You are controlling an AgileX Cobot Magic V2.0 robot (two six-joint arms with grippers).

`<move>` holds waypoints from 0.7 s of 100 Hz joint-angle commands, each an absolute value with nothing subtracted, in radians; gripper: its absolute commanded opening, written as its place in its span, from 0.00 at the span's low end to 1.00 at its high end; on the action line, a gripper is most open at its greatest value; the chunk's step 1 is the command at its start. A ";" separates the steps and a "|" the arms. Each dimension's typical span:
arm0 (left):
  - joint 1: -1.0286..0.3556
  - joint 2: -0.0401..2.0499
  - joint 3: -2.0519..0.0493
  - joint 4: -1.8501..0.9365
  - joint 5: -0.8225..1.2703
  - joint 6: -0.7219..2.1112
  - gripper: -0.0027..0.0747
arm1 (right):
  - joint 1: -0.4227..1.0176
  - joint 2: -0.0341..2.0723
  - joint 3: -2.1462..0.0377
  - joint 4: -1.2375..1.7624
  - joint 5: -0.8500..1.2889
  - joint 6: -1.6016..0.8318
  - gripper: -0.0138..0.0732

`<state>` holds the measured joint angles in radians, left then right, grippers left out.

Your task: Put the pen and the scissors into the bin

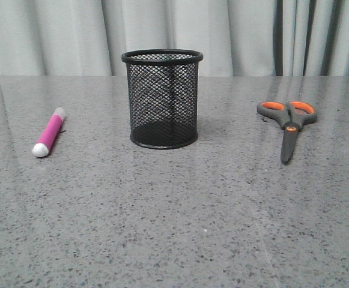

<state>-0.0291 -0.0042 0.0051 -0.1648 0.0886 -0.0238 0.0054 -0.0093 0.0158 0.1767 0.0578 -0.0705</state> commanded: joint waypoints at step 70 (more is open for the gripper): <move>-0.025 0.082 -0.265 -0.524 0.292 -0.031 0.01 | -0.001 0.153 -0.286 0.519 0.350 -0.089 0.09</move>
